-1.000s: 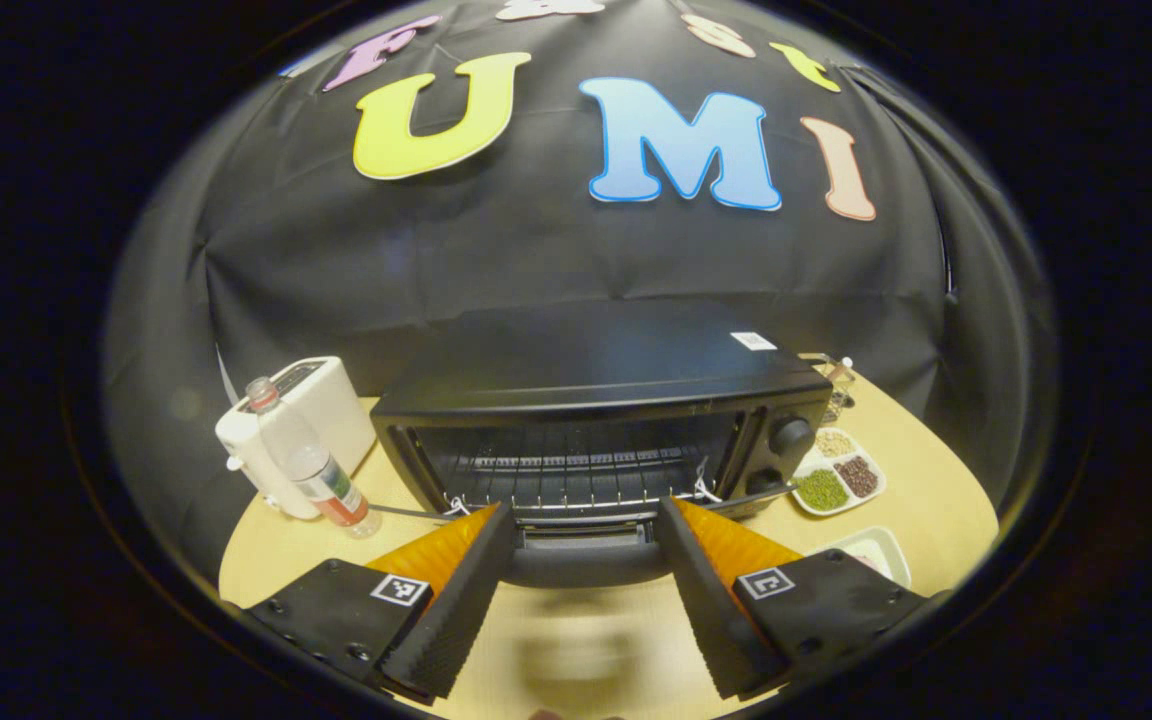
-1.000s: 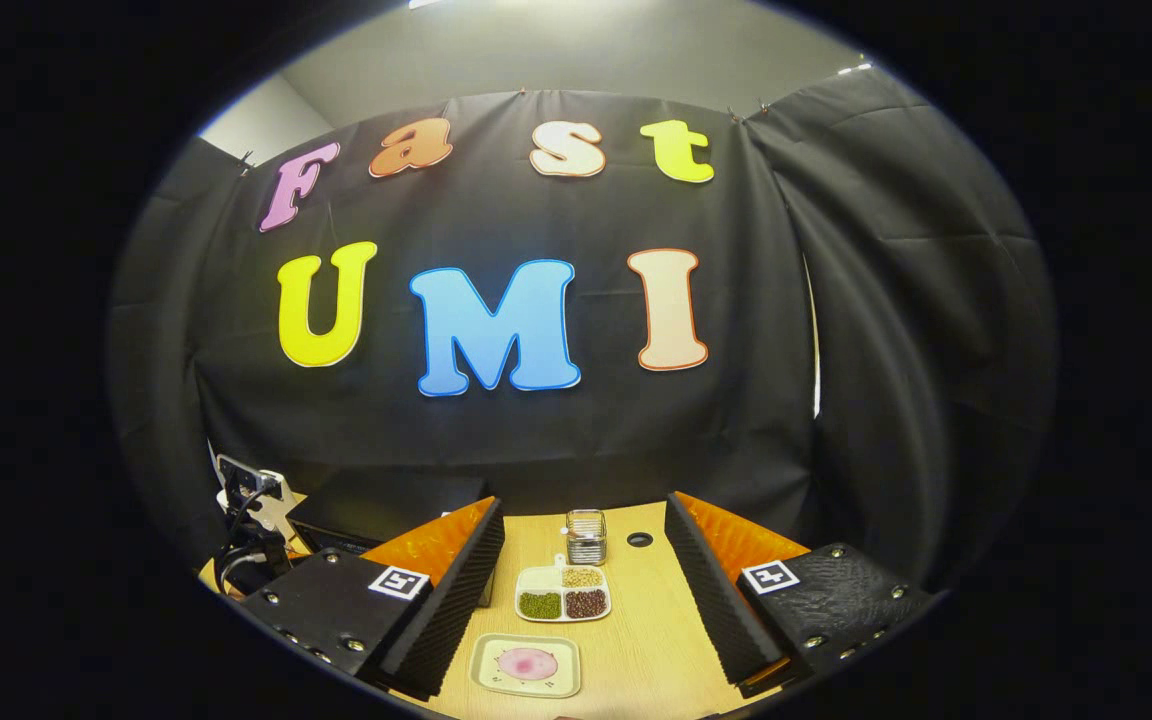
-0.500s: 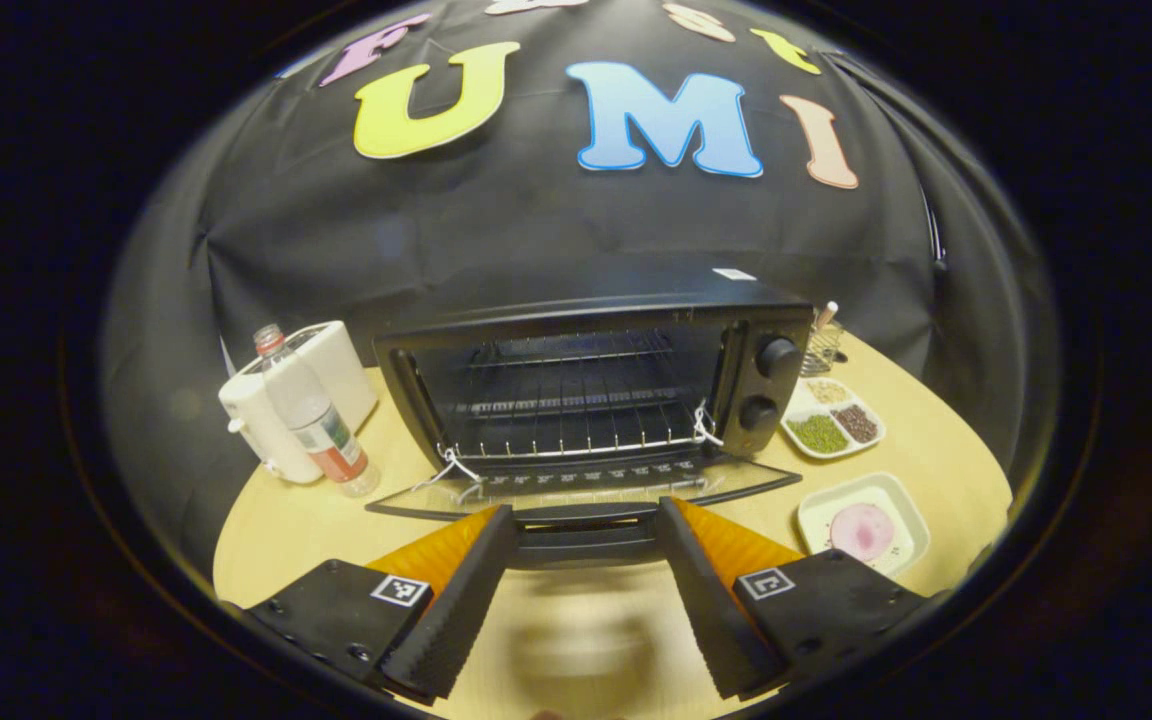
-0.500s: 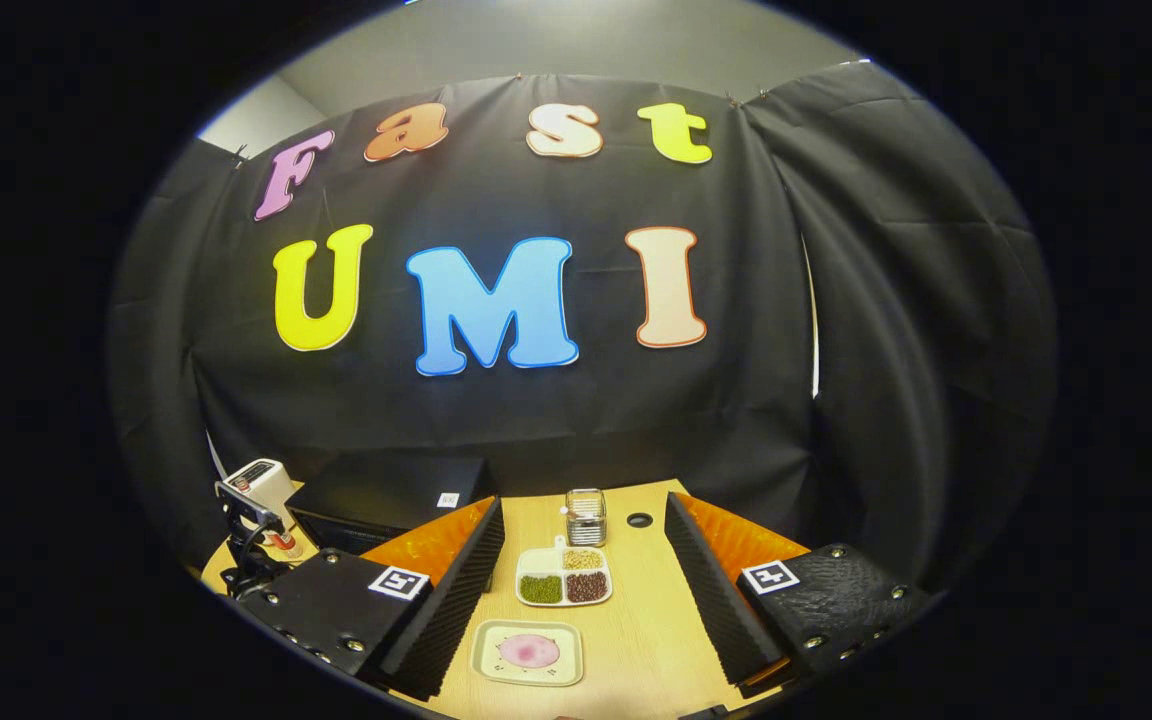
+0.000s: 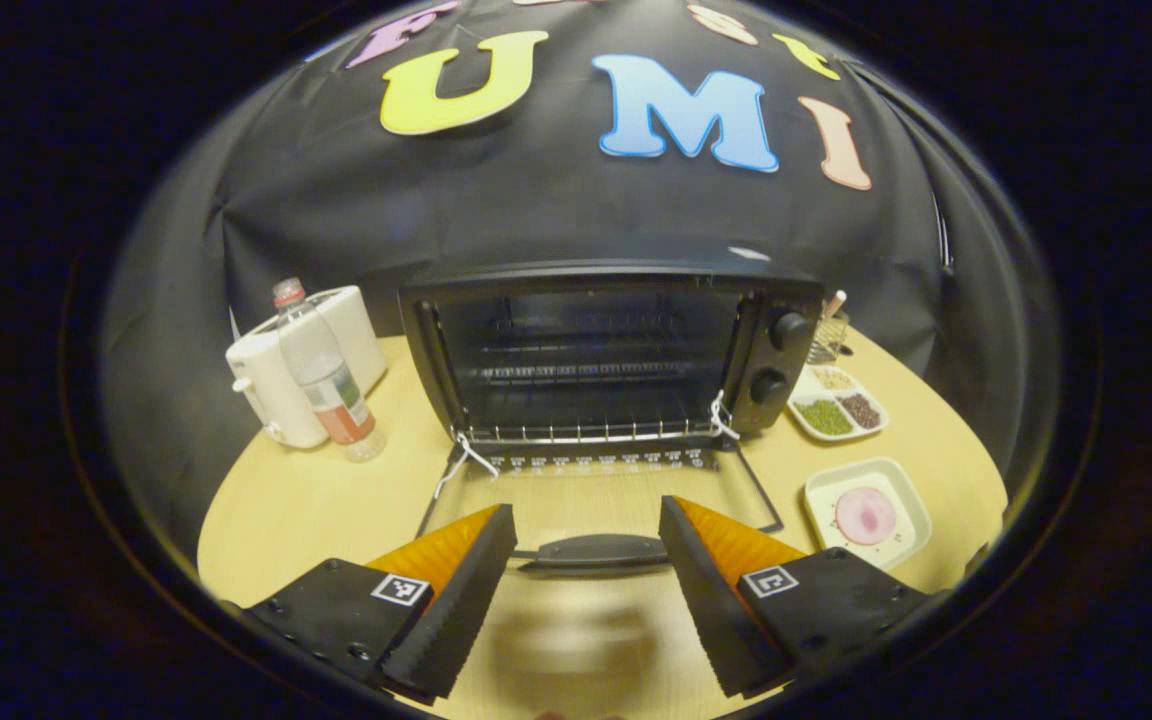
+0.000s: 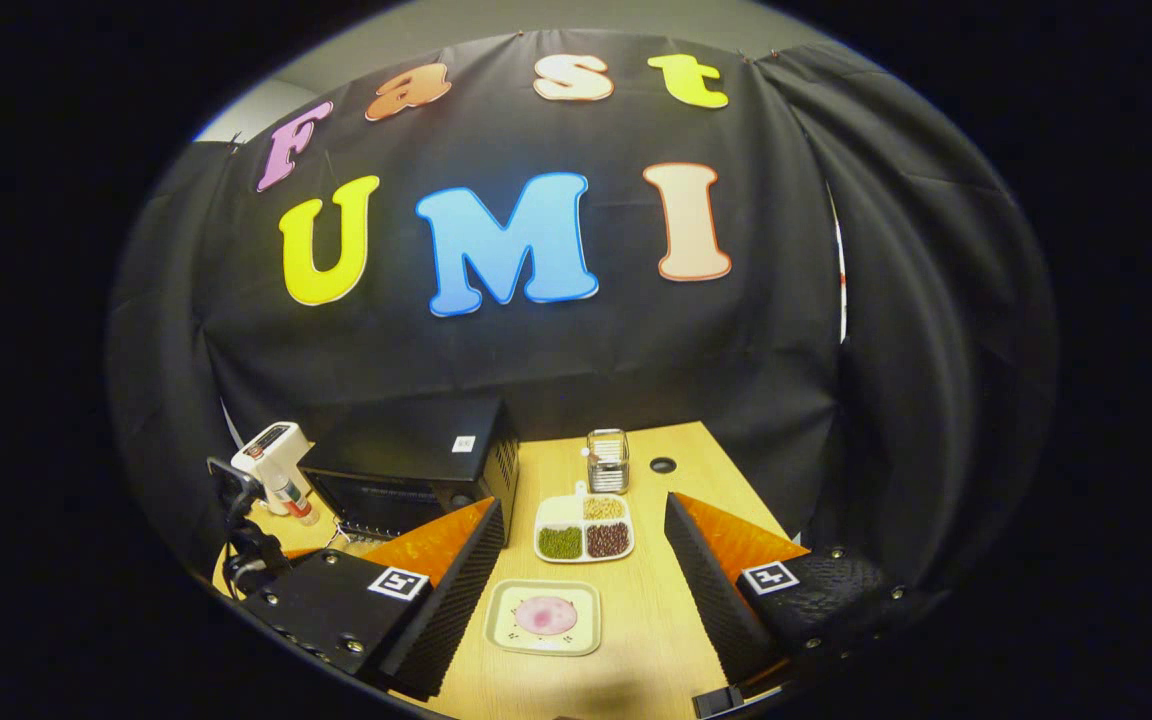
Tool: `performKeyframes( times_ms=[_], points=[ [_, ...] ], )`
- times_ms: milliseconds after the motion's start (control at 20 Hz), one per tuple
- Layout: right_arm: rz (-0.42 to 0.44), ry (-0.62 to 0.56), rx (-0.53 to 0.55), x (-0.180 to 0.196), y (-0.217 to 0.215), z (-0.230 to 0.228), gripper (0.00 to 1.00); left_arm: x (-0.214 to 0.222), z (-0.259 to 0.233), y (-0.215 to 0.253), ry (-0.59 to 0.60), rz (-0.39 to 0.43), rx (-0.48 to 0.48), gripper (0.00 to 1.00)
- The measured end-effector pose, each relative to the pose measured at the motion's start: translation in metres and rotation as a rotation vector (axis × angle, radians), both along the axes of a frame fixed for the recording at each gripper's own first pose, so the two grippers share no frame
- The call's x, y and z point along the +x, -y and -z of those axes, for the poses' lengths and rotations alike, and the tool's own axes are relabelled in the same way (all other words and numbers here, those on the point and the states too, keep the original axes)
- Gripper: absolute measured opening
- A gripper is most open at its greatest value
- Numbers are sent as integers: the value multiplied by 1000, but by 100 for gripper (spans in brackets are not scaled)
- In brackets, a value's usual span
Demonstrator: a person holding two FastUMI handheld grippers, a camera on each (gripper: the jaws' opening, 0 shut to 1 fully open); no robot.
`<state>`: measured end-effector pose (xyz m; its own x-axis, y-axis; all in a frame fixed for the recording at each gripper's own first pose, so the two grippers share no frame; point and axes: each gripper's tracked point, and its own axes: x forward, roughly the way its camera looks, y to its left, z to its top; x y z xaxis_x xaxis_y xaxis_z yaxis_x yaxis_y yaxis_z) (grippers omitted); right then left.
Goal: Open the electric oven with the left hand, put the food in, and close the electric oven.
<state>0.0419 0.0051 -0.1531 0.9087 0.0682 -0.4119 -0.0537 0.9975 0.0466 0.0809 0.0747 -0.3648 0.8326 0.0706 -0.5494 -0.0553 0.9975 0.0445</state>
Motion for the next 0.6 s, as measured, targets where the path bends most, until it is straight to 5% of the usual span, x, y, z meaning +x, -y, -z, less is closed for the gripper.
performKeyframes(
  times_ms=[600],
  points=[
    [-74,-488,178,24,12,142,99,-24,-248,8,463,-38,-45,100]
  ],
)
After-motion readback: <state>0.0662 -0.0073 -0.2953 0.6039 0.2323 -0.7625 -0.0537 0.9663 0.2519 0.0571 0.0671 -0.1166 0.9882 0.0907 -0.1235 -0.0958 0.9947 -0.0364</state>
